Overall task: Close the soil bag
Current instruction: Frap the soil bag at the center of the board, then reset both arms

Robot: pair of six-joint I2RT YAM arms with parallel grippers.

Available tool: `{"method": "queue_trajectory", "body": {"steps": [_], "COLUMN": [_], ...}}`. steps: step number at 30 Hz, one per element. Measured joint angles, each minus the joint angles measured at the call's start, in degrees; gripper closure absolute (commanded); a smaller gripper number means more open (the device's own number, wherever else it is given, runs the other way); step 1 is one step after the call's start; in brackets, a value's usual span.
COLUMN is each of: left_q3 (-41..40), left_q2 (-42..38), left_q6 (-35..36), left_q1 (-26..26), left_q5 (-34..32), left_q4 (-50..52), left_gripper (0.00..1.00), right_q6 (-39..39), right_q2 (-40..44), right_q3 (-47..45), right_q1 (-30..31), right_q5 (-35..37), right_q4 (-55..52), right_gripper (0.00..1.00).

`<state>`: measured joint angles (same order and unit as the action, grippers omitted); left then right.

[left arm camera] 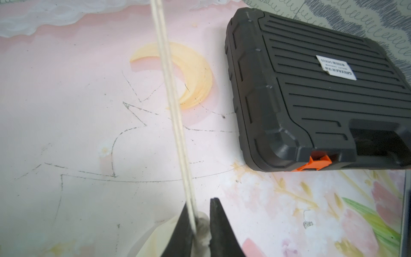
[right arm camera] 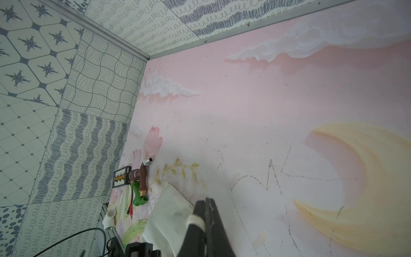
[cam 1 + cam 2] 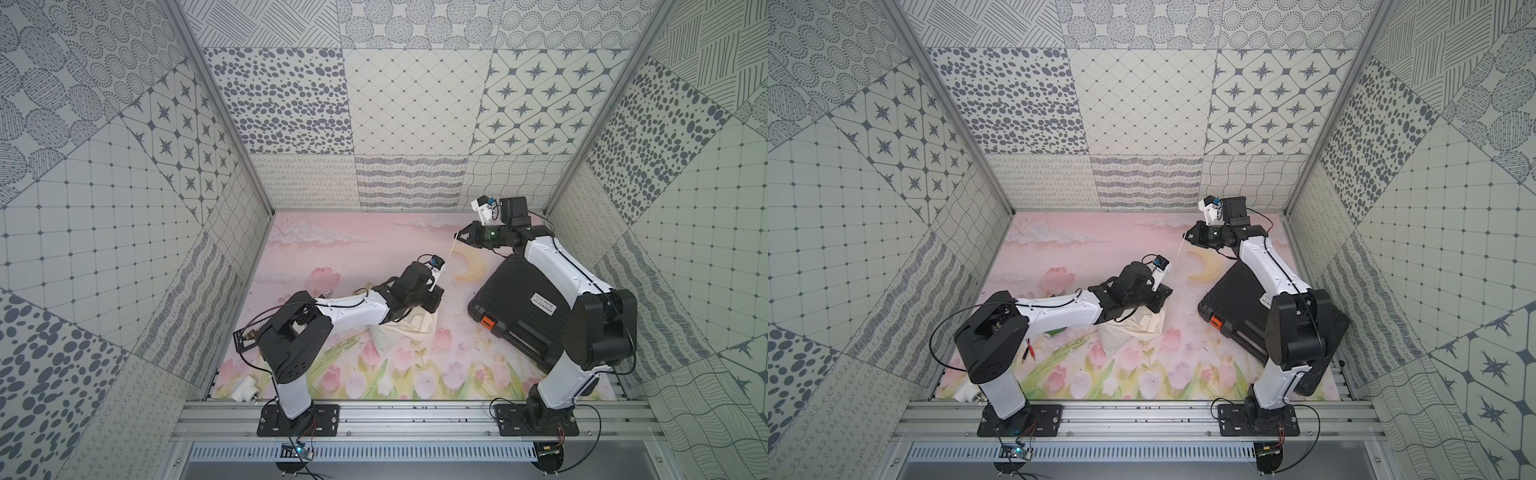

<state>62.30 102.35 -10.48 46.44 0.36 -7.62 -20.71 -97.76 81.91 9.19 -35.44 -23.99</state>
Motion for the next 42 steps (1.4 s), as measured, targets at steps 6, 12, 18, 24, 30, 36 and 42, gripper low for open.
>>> {"method": "queue_trajectory", "body": {"steps": [6, 12, 18, 24, 30, 36, 42], "left_q3": [0.7, 0.2, 0.2, 1.8, 0.3, -4.1, -12.9], "left_q2": [-1.9, -3.2, -5.6, -8.5, -14.7, -22.7, -31.2], "left_q6": [0.0, -0.2, -0.9, -1.4, -2.5, -4.3, -7.4], "left_q1": [-1.9, -2.4, -2.4, -2.8, -4.4, -9.1, -18.2], "left_q5": [1.6, 4.7, 9.3, 11.6, 12.3, 11.6, 5.0], "left_q4": [7.6, 14.6, 25.1, 29.5, 28.4, 25.9, 19.3], "left_gripper": [0.87, 0.74, 0.56, 0.39, 0.27, 0.17, 0.03], "right_q6": [-0.2, -0.2, -0.2, 1.7, 4.7, 7.8, 12.5], "right_q2": [3.1, 5.6, 8.8, 13.3, 16.7, 21.4, 27.6], "right_q3": [-8.6, -17.0, -20.7, -22.3, -26.6, -29.5, -35.2], "right_q1": [1.7, 2.4, 1.5, 1.3, 1.8, 1.6, 0.9], "right_q5": [-0.7, -0.1, 1.5, 2.5, 5.7, 15.3, 31.7], "right_q4": [10.8, 19.6, 29.9, 32.6, 31.6, 29.8, 32.7], "right_gripper": [1.00, 0.98, 0.69, 0.51, 0.36, 0.17, 0.03]}}
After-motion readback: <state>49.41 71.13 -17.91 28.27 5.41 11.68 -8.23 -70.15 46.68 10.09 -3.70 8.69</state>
